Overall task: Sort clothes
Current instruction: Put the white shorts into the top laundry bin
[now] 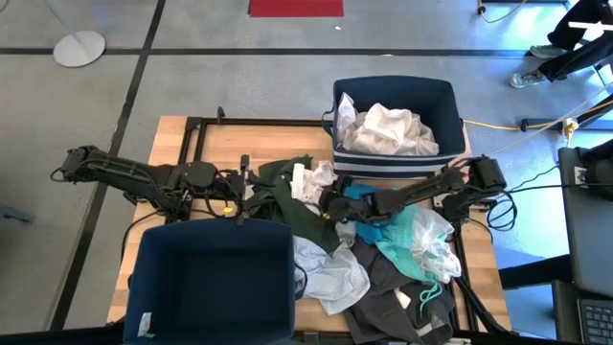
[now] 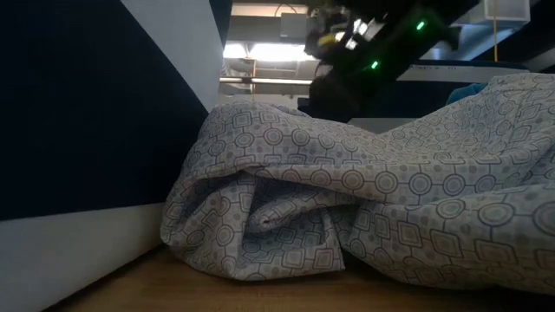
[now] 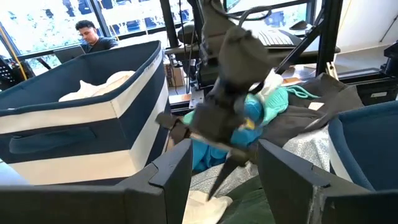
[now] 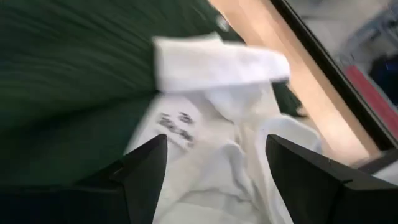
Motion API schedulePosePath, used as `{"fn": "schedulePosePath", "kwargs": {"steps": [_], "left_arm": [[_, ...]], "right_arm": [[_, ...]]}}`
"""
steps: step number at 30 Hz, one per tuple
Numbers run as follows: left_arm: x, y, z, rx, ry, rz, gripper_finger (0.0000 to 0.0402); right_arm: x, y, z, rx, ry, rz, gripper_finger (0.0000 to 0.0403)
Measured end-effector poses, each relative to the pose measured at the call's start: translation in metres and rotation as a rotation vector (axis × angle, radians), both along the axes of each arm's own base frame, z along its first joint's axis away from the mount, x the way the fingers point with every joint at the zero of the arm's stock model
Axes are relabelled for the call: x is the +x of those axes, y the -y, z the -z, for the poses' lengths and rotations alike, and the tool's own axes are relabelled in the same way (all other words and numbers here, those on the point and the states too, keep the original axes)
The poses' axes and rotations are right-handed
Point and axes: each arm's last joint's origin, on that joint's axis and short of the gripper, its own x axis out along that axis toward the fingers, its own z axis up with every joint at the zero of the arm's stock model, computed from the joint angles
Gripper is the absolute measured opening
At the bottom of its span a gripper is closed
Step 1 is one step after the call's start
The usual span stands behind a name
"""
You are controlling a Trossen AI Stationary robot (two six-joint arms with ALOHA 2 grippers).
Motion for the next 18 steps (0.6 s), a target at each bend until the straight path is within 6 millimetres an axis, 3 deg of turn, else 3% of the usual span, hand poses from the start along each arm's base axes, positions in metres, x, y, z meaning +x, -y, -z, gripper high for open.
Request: {"fn": "schedulePosePath", "kwargs": {"steps": [11,18], "left_arm": [[0.000,0.000,0.000,0.000,0.000,0.000,0.0166],[0.000,0.000,0.000,0.000,0.001,0.000,0.0166]], "right_arm": [[0.011,0.047,0.030,0.110,-0.024,0.128,0.0275],[0.015,0.058,0.051,0.120,-0.064,0.156,0.0274]]}}
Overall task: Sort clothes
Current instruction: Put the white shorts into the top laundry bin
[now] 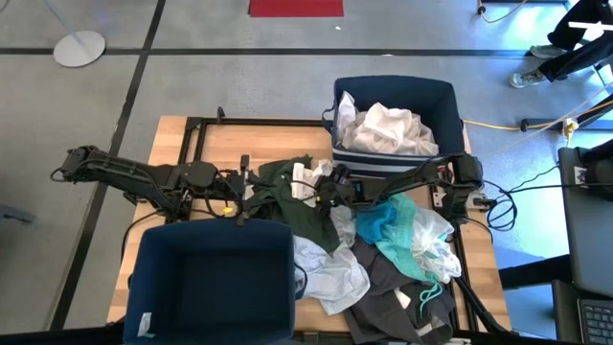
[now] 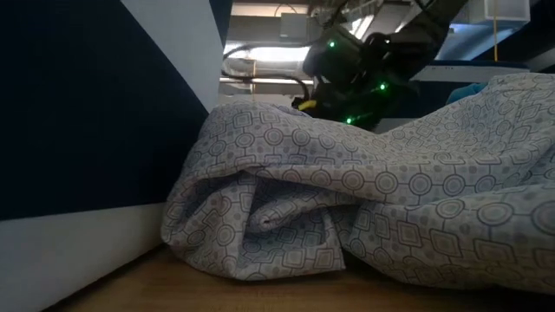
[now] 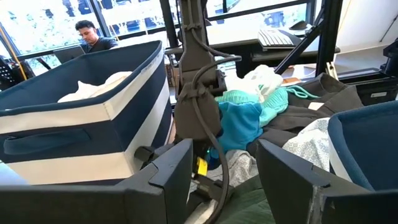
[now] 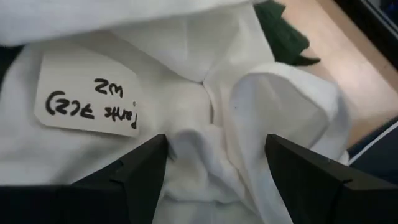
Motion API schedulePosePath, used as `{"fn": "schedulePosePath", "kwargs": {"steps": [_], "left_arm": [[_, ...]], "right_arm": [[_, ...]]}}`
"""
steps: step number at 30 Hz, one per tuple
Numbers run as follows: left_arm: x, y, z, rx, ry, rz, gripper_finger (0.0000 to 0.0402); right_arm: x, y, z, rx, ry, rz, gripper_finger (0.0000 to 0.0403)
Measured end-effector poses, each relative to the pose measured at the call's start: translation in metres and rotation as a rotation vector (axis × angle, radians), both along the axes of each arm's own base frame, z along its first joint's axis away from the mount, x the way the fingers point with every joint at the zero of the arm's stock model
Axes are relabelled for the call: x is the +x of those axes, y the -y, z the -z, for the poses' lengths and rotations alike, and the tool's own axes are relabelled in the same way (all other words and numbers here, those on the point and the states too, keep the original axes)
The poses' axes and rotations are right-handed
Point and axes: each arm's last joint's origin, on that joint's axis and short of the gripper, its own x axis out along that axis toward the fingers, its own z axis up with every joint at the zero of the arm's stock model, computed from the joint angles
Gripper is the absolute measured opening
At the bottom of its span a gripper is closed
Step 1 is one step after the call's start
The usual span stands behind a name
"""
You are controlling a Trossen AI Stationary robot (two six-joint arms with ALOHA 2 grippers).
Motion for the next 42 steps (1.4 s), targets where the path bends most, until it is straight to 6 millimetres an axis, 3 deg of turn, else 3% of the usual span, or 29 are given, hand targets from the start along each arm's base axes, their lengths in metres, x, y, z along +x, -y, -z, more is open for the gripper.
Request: {"fn": "schedulePosePath", "kwargs": {"steps": [5,15,17,23,31,42], "left_arm": [[0.000,0.000,0.000,0.000,0.000,0.000,0.0166],[0.000,0.000,0.000,0.000,0.000,0.000,0.0166],[0.000,0.000,0.000,0.000,0.000,0.000,0.0166],[0.000,0.000,0.000,0.001,-0.001,0.000,0.0166],[0.000,0.000,0.000,0.000,-0.002,-0.001,0.0166],[0.000,0.000,0.000,0.000,-0.002,0.000,0.0166]], "right_arm": [[0.001,0.002,0.007,0.027,-0.010,0.007,0.0233],[0.000,0.002,0.007,-0.031,-0.042,-0.007,0.0033],[0.000,-0.002,0.004,-0.050,-0.044,-0.018,0.0014],[-0.005,-0.016,-0.018,-0.132,-0.011,-0.013,0.0039],[-0.019,-0.040,-0.060,-0.193,0.051,-0.071,0.0012],[-0.042,-0.061,-0.110,-0.274,0.160,-0.105,0.0030]]}}
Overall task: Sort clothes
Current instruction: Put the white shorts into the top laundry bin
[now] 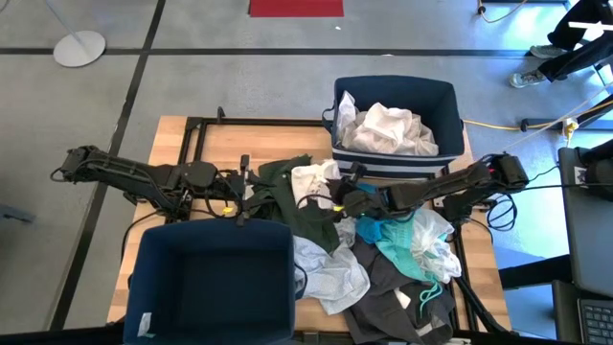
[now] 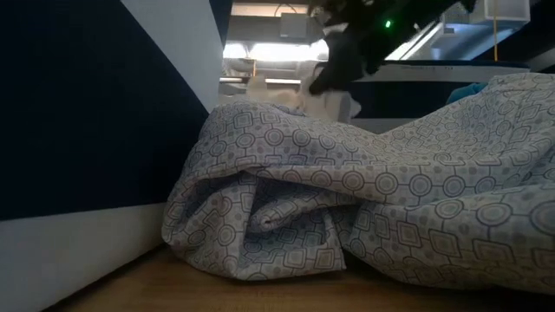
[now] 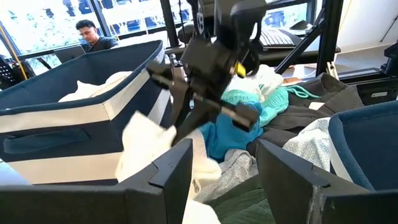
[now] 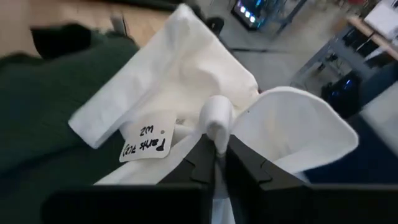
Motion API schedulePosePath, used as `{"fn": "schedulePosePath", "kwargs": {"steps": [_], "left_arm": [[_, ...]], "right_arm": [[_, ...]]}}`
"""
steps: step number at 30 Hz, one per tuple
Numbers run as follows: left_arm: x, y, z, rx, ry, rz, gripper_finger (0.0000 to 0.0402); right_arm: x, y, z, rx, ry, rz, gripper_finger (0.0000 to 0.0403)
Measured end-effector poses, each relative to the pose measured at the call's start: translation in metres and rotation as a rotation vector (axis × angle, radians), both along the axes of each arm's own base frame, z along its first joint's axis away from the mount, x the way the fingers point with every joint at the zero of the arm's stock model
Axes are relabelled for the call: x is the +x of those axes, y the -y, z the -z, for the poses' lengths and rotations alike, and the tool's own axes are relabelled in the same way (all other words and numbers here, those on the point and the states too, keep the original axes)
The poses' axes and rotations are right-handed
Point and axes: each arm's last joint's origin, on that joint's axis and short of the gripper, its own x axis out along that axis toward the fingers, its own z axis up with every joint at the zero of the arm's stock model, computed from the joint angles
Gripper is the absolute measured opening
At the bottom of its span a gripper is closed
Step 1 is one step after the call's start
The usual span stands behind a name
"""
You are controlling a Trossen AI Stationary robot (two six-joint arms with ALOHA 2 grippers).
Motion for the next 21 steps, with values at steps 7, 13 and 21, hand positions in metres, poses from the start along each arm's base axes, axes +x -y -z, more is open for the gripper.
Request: {"fn": "schedulePosePath", "kwargs": {"steps": [7,13,21], "left_arm": [[0.000,0.000,0.000,0.000,0.000,0.000,0.0166],[0.000,0.000,0.000,0.000,0.000,0.000,0.0166],[0.000,0.000,0.000,0.000,0.000,0.000,0.0166]], "right_arm": [[-0.014,-0.004,-0.026,-0.061,0.052,-0.008,0.0031],[-0.028,0.000,-0.049,-0.070,0.114,-0.009,0.0032],[-0.046,0.005,-0.101,-0.176,0.121,0.013,0.0032]]}}
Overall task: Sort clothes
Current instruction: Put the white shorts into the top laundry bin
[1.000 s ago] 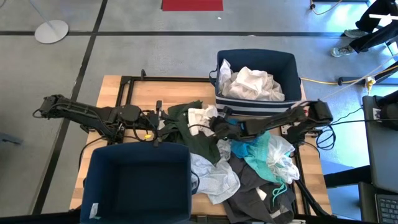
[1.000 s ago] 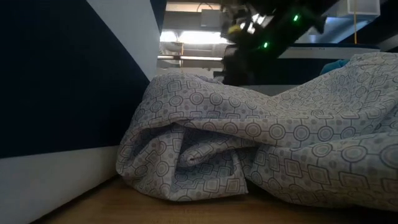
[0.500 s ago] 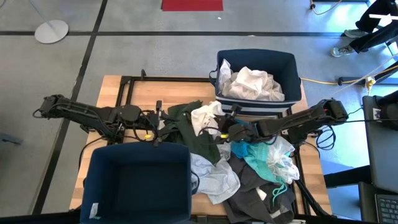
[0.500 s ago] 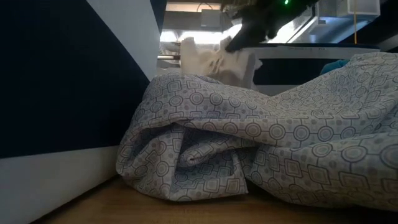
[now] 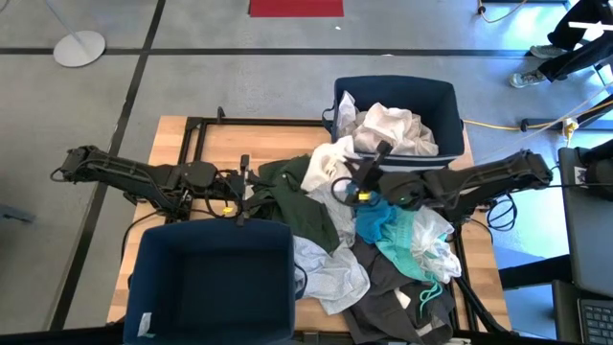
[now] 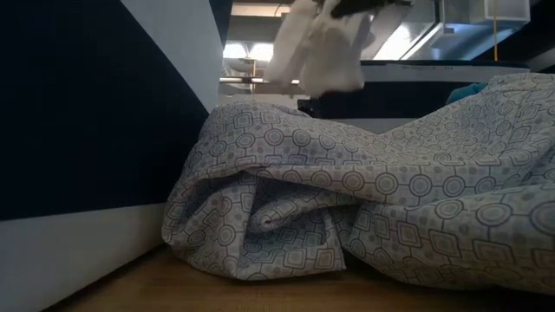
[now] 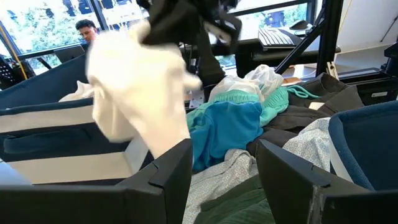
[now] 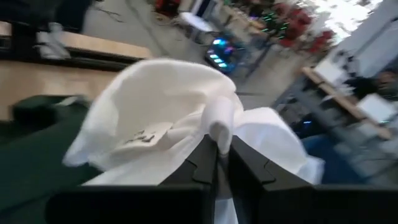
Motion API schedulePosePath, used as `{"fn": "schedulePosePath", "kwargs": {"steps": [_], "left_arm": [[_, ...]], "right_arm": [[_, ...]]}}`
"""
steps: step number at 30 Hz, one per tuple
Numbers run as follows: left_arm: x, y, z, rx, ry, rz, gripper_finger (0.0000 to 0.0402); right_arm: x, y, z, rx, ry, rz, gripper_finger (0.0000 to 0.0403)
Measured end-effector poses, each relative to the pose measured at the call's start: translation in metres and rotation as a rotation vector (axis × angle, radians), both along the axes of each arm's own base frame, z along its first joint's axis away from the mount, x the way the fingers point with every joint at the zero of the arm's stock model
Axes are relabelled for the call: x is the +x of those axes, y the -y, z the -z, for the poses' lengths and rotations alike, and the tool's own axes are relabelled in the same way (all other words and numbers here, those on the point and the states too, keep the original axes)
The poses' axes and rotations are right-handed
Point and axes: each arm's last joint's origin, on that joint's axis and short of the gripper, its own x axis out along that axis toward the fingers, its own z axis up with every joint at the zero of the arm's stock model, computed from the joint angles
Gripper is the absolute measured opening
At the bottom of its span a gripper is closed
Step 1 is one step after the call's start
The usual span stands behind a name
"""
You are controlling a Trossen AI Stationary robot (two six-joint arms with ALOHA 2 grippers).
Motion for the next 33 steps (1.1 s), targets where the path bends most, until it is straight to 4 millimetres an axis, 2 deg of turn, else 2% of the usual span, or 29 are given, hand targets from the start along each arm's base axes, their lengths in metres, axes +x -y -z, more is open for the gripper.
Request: {"fn": "schedulePosePath", "kwargs": {"steps": [11,16,20,24,33], "left_arm": [[0.000,0.000,0.000,0.000,0.000,0.000,0.0166],[0.000,0.000,0.000,0.000,0.000,0.000,0.0166],[0.000,0.000,0.000,0.000,0.000,0.000,0.0166],[0.000,0.000,0.000,0.000,0.000,0.000,0.0166],[0.000,0.000,0.000,0.003,0.000,0.000,0.0166]], "right_arm": [[-0.027,0.016,-0.085,-0.199,0.048,0.243,0.0032],[-0.044,0.037,-0.106,-0.200,0.089,0.359,0.0032],[-0.054,0.059,-0.105,-0.190,0.064,0.447,0.0032],[-0.062,0.083,-0.093,-0.131,0.007,0.509,0.0032],[-0.079,0.135,-0.058,0.171,-0.120,0.576,0.0032]]}}
